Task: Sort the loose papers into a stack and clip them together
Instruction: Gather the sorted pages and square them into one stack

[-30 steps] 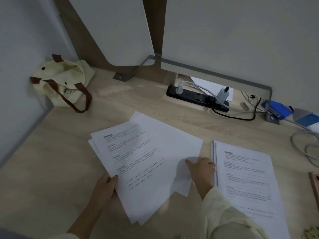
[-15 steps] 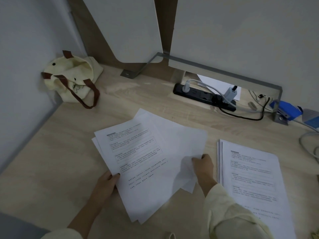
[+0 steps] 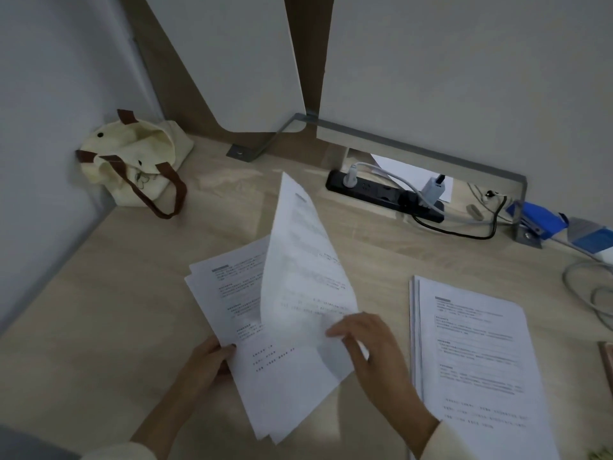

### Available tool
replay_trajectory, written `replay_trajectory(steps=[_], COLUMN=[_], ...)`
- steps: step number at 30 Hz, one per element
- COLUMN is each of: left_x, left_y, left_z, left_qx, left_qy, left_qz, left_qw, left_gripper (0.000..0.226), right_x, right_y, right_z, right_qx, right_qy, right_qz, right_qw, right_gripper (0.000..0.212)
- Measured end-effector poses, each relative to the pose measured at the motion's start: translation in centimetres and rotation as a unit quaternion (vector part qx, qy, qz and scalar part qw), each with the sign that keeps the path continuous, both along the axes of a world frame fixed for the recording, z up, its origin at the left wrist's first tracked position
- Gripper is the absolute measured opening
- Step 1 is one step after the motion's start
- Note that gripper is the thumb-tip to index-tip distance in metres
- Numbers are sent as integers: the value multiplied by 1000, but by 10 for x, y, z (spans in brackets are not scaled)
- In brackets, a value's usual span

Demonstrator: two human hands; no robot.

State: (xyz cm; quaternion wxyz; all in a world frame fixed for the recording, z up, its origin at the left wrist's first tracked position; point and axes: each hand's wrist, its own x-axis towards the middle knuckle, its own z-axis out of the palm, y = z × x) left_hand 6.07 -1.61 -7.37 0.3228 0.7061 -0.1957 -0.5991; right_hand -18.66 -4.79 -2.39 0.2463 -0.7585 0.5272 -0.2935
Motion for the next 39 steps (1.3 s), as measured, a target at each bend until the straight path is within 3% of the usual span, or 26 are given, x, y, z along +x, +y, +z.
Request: replay_trajectory(steps=[10, 13, 17, 20, 23, 27, 30, 32, 35, 37, 39], left_x=[1, -4, -9, -15, -21, -27, -45, -64, -96, -122, -151], left_y=[5, 5, 7, 4, 1, -6, -16, -24, -35, -39, -40], left_z=[-3, -2, 3, 10, 22, 34, 44, 54, 62, 62, 60], left_qx=[24, 10, -25, -51, -83, -104, -118, -114, -109, -101, -97], left_qy=[26, 48, 27, 11, -9, -35, -31, -33, -36, -23, -6], left_qz=[47, 45, -6, -19, -29, -44, -71, -95, -138, -163, -193], left_qw=[998, 998, 999, 998, 996, 993, 990, 988, 984, 981, 976], left_gripper=[16, 9, 31, 36, 38, 33, 31, 29, 32, 20, 25], right_x=[-6, -6, -3, -3, -11, -29, -49, -61, -87, -111, -139], right_y=[23, 30, 36, 39, 38, 21, 11, 11, 21, 30, 41], right_z=[-48, -55, -58, -52, -41, -26, -8, 4, 11, 12, 12], right_qx=[94, 102, 144, 174, 239, 233, 305, 346, 337, 323, 315], right_qy=[69, 72, 72, 43, -16, -66, -154, -226, -241, -250, -241], right_qz=[41, 48, 75, 90, 15, -151, -224, -233, -262, -283, -308], right_qw=[992, 991, 984, 980, 971, 958, 913, 881, 872, 868, 865], right_gripper=[37, 31, 25, 36, 62, 47, 57, 44, 23, 22, 22])
